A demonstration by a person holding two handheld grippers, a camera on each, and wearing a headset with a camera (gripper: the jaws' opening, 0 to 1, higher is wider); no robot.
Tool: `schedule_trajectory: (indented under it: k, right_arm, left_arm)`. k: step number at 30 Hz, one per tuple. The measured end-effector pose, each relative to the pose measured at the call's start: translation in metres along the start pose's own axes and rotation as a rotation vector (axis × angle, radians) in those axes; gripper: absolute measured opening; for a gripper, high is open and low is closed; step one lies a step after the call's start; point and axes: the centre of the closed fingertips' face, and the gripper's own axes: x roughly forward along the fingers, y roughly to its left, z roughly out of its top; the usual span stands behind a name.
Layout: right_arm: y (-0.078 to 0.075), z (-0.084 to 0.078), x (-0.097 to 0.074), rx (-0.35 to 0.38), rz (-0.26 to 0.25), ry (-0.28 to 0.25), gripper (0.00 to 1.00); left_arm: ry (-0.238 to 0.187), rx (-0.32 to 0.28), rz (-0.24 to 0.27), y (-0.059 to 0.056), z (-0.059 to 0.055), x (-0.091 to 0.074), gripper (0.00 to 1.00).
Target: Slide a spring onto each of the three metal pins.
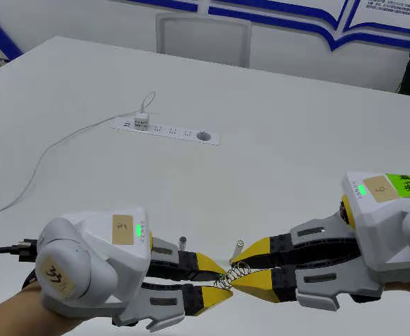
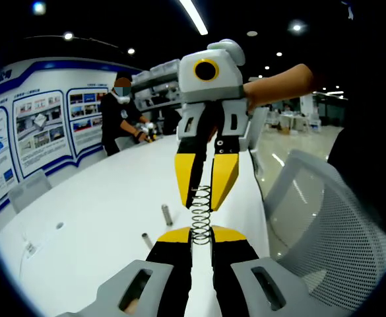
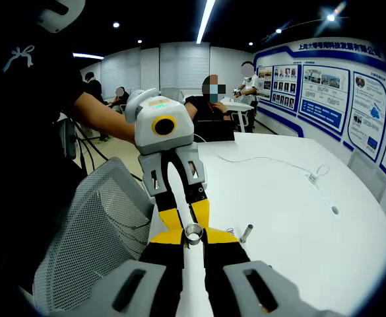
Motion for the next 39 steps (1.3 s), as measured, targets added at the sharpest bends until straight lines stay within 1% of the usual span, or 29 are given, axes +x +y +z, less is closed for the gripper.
schedule_trajectory:
  k: [5, 8, 17, 19, 20, 22, 24, 26, 27, 30, 31, 33, 36, 39]
  right_arm:
    - [-0.001, 0.004, 0.001, 0.045, -0.005, -0.022, 0.11]
    - [-0.001, 0.003, 0.003, 0.033, -0.013, -0.012, 0.1]
    - [-0.004, 0.006, 0.004, 0.022, -0.028, -0.026, 0.1]
    - [-0.005, 0.008, 0.005, 0.018, -0.032, -0.028, 0.1]
    - [-0.006, 0.009, 0.006, 0.02, -0.032, -0.03, 0.1]
    - [-0.008, 0.01, 0.006, 0.022, -0.036, -0.036, 0.1]
    - [-0.011, 0.009, 0.006, 0.02, -0.042, -0.032, 0.1]
    - [-0.015, 0.008, 0.004, 0.024, -0.051, -0.033, 0.1]
    - [-0.017, 0.008, 0.004, 0.027, -0.056, -0.033, 0.1]
    - [-0.023, 0.007, 0.001, 0.036, -0.071, -0.043, 0.11]
    - [-0.025, 0.006, 0.001, 0.036, -0.077, -0.042, 0.11]
    - [-0.029, 0.003, 0.0, 0.034, -0.091, -0.033, 0.11]
    - [-0.036, 0.001, -0.002, 0.043, -0.112, -0.037, 0.11]
    - [-0.044, -0.002, -0.003, 0.048, -0.136, -0.036, 0.11]
  left_arm:
    - [-0.011, -0.009, -0.003, -0.002, 0.002, 0.002, 0.09]
    - [-0.005, -0.009, 0.004, -0.001, 0.001, 0.003, 0.09]
    - [-0.021, -0.053, 0.031, 0.005, 0.001, -0.002, 0.1]
    - [-0.028, -0.054, 0.04, 0.006, 0.001, -0.004, 0.11]
    - [-0.032, -0.068, 0.042, 0.007, 0.001, -0.005, 0.11]
    - [-0.032, -0.069, 0.05, 0.01, 0.001, -0.006, 0.11]
    - [-0.028, -0.072, 0.062, 0.012, 0.0, -0.009, 0.14]
    - [-0.037, -0.075, 0.081, 0.018, -0.002, -0.014, 0.18]
    - [-0.044, -0.08, 0.091, 0.02, -0.001, -0.016, 0.2]
    - [-0.075, -0.094, 0.129, 0.028, 0.001, -0.024, 0.3]
    - [-0.076, -0.098, 0.132, 0.029, 0.0, -0.026, 0.33]
    - [-0.079, -0.109, 0.139, 0.032, -0.001, -0.03, 0.35]
    - [-0.068, -0.113, 0.153, 0.036, -0.005, -0.034, 0.38]
    - [-0.06, -0.125, 0.163, 0.038, -0.008, -0.037, 0.43]
